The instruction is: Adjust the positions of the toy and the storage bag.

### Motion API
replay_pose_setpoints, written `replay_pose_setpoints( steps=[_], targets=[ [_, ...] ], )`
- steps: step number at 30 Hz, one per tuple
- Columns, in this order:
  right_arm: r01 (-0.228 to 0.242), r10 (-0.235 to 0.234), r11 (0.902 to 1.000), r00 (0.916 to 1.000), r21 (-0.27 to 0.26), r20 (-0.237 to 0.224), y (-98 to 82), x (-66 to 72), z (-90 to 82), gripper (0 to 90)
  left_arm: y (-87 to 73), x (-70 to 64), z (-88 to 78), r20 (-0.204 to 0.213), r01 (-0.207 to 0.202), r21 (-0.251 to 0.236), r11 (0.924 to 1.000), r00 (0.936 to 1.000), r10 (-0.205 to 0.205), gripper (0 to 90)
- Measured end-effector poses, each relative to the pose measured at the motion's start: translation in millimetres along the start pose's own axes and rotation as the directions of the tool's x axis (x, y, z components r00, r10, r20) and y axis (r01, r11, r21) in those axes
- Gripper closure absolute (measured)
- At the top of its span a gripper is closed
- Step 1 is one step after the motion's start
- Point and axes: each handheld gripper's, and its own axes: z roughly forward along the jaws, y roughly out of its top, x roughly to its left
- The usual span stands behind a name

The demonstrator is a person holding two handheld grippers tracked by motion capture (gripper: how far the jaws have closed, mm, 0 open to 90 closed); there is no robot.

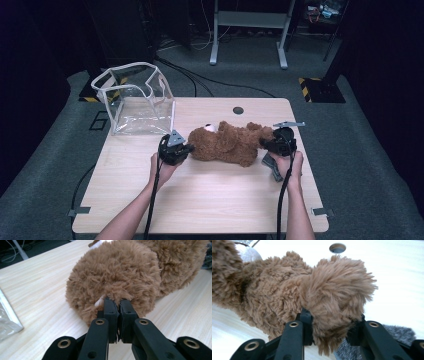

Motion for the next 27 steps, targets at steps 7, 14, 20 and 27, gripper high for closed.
replay_pose_setpoints(
  steps=[7,14,20,27],
  targets=[
    [0.032,-0.031,0.9992,0.9994,-0.023,0.017,5.0,1.7,-5.5,67.1,12.5,8.1,0.8,0.0,-0.005,0.009,1.0,1.0,0.005,86.9],
    [0.064,-0.062,0.9969,0.9975,-0.045,0.035,10.6,9.3,-13.1,67.6,27.3,19.8,1.9,-0.016,-0.009,0.025,0.9996,0.9998,0.01,87.0],
    [0.092,-0.09,0.9927,0.9953,-0.077,0.036,16.8,15.9,-21.3,67.7,38.2,29.9,1.2,-0.034,-0.013,0.018,0.9998,0.9993,0.014,87.0],
    [0.099,-0.095,0.9894,0.9947,-0.106,0.042,24.4,23.5,-31.8,67.9,50.3,37.5,6.4,-0.06,-0.023,0.025,0.9994,0.9979,0.024,87.0]
  ],
)
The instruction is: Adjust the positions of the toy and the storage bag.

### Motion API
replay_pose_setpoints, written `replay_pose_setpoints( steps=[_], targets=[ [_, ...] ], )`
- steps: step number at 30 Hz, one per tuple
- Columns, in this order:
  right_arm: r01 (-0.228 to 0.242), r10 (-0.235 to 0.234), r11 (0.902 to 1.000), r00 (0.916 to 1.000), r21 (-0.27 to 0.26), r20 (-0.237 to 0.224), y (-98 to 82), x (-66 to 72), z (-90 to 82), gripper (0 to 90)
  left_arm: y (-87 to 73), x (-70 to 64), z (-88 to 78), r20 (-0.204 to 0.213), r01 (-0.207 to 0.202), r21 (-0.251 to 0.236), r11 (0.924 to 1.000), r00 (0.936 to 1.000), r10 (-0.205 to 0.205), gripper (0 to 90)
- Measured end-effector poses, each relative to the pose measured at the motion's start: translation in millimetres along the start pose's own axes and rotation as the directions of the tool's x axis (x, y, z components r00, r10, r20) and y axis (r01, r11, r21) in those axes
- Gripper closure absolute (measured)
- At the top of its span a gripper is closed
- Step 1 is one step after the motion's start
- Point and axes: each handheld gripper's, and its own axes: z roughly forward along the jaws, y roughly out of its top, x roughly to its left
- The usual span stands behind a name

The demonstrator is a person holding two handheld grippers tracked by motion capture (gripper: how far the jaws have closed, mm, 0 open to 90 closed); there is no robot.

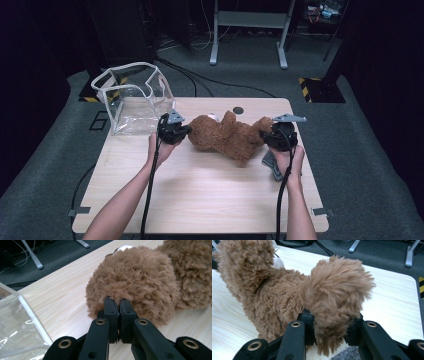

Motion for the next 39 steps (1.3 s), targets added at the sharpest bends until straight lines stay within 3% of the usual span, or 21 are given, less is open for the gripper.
replay_pose_setpoints(
  steps=[4,8,10,17,29,31,34,36,39],
  targets=[
    [0.002,-0.002,1.0,1.0,-0.005,-0.001,1.4,3.8,-3.3,68.0,4.6,3.7,6.9,-0.014,-0.007,0.022,0.9997,0.9999,0.008,87.0],
    [0.002,-0.002,0.9999,1.0,-0.015,-0.001,-0.7,8.6,-6.8,68.0,9.7,7.9,15.2,-0.023,0.01,0.029,0.9995,0.9997,-0.009,87.0],
    [0.012,-0.012,0.9998,0.9999,-0.018,0.001,-1.6,11.9,-9.4,68.0,12.3,8.0,18.9,-0.041,-0.008,0.038,0.9992,0.9991,0.01,87.0],
    [0.021,-0.021,0.9989,0.9997,-0.041,-0.008,-4.2,22.8,-18.0,68.2,21.6,11.8,32.3,-0.064,-0.009,0.069,0.9976,0.9979,0.013,87.0],
    [0.038,-0.038,0.9991,0.9988,-0.02,-0.029,-16.3,43.8,-13.4,68.2,33.9,16.0,65.5,-0.103,-0.007,0.157,0.9876,0.9944,0.024,86.9],
    [0.037,-0.037,0.9993,0.9988,-0.007,-0.032,-20.5,48.4,-10.5,68.1,30.1,15.6,73.0,-0.103,0.001,0.172,0.9851,0.9945,0.017,86.9],
    [0.033,-0.033,0.9994,0.9981,0.008,-0.051,-27.5,51.6,-4.7,67.9,25.4,17.1,74.6,-0.082,0.032,0.157,0.987,0.9964,-0.019,86.4],
    [0.035,-0.033,0.9992,0.9977,0.021,-0.059,-31.3,52.0,-2.5,67.6,24.6,17.7,72.8,-0.084,0.036,0.155,0.9873,0.9962,-0.023,80.3],
    [0.014,-0.012,0.9995,0.9975,0.027,-0.07,-35.0,50.2,-1.4,66.8,19.0,19.7,62.1,-0.085,0.057,0.157,0.9859,0.9954,-0.044,58.3]
  ],
)
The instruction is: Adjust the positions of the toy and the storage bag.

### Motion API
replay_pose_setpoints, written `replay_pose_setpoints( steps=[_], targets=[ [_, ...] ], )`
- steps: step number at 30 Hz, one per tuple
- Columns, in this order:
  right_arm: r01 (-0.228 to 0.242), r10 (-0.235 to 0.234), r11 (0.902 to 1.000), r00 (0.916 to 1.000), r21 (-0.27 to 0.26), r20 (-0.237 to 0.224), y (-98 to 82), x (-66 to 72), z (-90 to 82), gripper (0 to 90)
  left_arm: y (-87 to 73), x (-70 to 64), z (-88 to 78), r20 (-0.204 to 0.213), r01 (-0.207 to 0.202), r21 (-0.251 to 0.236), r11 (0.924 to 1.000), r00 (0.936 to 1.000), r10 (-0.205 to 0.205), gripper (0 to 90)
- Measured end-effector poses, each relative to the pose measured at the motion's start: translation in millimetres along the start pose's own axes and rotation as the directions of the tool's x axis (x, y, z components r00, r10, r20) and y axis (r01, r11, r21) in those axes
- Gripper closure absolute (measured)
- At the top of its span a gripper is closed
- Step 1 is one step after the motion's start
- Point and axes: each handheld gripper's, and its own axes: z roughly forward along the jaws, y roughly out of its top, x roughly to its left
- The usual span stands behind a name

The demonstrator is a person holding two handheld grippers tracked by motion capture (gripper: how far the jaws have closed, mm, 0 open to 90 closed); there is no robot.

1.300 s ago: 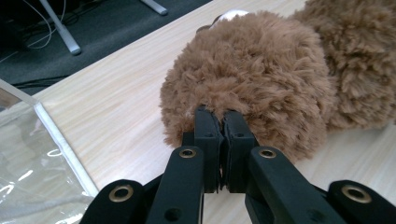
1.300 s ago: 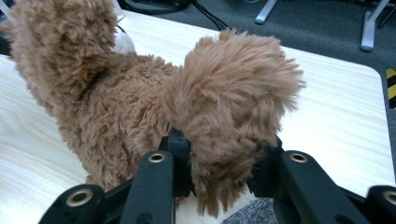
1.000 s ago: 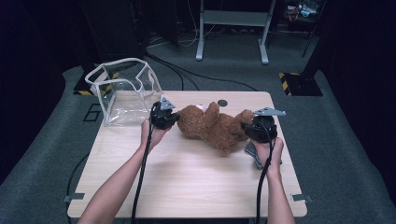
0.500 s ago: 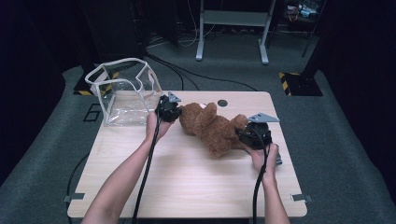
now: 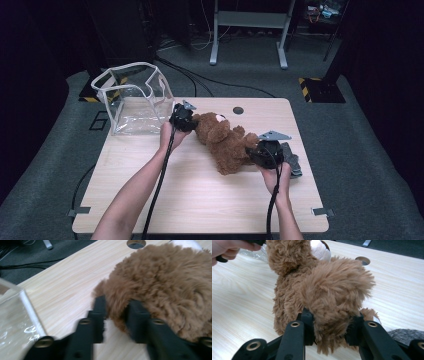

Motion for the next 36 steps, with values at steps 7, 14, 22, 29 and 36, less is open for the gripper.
replay_pose_setpoints(
  steps=[7,14,22,29,36],
  targets=[
    [-0.02,0.021,0.9995,0.9995,0.023,-0.025,-4.0,-4.9,7.0,65.8,-14.6,-9.7,-24.2,0.042,-0.016,-0.01,0.9998,0.999,0.016,37.2],
    [-0.022,0.024,0.9987,0.9991,0.047,-0.035,-5.5,-5.4,10.7,65.4,-8.3,-53.6,-63.1,0.143,-0.125,-0.1,0.9871,0.98,0.139,30.8],
    [-0.012,0.016,0.9973,0.9988,0.073,-0.046,-6.8,-3.1,14.1,65.0,14.1,-97.6,-73.5,0.171,-0.194,-0.164,0.9673,0.9601,0.221,28.3],
    [-0.008,0.013,0.9968,0.9984,0.08,-0.055,-8.1,-2.2,12.8,62.6,17.0,-96.9,-54.1,0.172,-0.157,-0.125,0.9797,0.969,0.177,53.1],
    [-0.058,0.062,0.9976,0.9933,0.037,-0.098,-10.5,-14.9,2.4,35.1,-8.3,-79.9,-52.3,0.18,-0.109,-0.148,0.983,0.9743,0.136,74.2]
  ],
)
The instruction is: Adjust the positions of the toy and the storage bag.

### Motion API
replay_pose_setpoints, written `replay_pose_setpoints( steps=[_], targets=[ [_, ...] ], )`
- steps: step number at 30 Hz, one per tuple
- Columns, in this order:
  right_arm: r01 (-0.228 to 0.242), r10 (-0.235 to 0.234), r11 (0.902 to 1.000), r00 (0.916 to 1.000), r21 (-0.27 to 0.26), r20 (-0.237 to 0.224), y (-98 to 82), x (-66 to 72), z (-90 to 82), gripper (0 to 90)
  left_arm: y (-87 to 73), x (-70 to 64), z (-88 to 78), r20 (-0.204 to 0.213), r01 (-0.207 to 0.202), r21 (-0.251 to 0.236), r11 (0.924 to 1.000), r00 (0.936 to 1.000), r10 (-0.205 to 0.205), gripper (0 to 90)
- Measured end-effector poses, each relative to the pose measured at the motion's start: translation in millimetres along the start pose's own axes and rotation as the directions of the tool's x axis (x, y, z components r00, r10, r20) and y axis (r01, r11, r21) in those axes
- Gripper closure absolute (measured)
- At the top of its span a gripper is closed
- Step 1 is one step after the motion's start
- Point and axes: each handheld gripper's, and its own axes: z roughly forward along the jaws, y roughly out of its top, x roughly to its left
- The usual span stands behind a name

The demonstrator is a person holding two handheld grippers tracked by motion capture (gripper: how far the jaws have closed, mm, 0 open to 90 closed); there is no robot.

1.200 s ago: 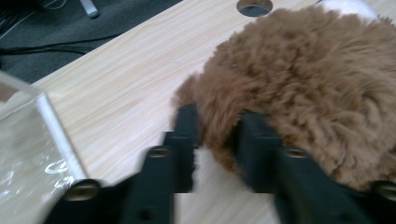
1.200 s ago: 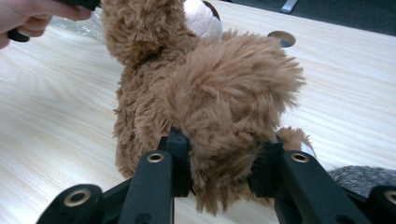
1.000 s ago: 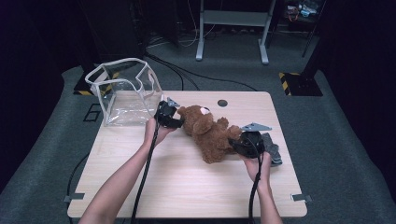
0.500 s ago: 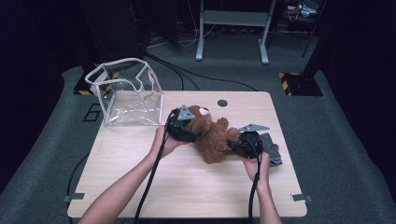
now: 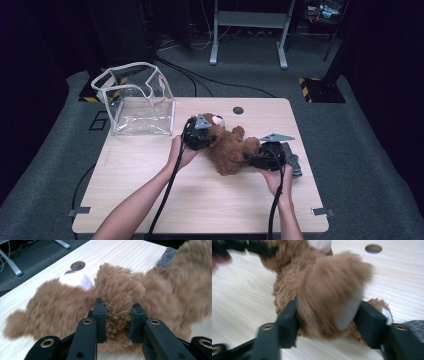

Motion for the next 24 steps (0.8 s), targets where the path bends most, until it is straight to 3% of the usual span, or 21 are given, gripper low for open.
replay_pose_setpoints(
  steps=[2,3,6,10,13,17,24],
  targets=[
    [-0.013,0.013,0.9998,0.9999,-0.015,0.001,0.5,-2.5,-3.7,30.5,-5.2,2.7,-1.7,-0.005,0.011,-0.006,0.9999,0.9999,-0.011,74.9],
    [-0.025,0.024,0.9983,0.9997,-0.052,-0.003,1.6,-8.6,-12.2,25.5,-11.7,5.6,-4.2,0.004,0.038,-0.016,0.9992,0.9993,-0.038,75.7],
    [-0.05,0.05,0.9953,0.9987,-0.083,-0.004,2.8,-15.4,-21.1,19.3,-19.9,8.1,-7.4,0.0,0.043,-0.028,0.9987,0.9991,-0.043,76.0],
    [-0.093,0.094,0.993,0.9955,-0.073,0.013,2.3,-27.9,-24.7,15.4,-32.4,11.0,-10.9,0.006,0.06,-0.026,0.9979,0.9982,-0.059,76.2],
    [-0.116,0.117,0.9928,0.9925,-0.029,0.033,0.8,-35.8,-19.0,14.8,-41.7,14.6,-13.7,0.012,0.075,-0.027,0.9968,0.9971,-0.075,76.1],
    [-0.104,0.1,0.9912,0.9935,0.081,0.053,-2.5,-40.6,4.4,14.7,-55.9,17.6,-17.7,0.02,0.1,-0.04,0.9942,0.9949,-0.099,75.8],
    [-0.06,0.06,0.9763,0.9982,0.208,0.007,-9.8,-37.0,43.7,15.2,-77.6,24.5,-20.1,0.026,0.163,-0.072,0.984,0.9865,-0.161,74.9]
  ],
)
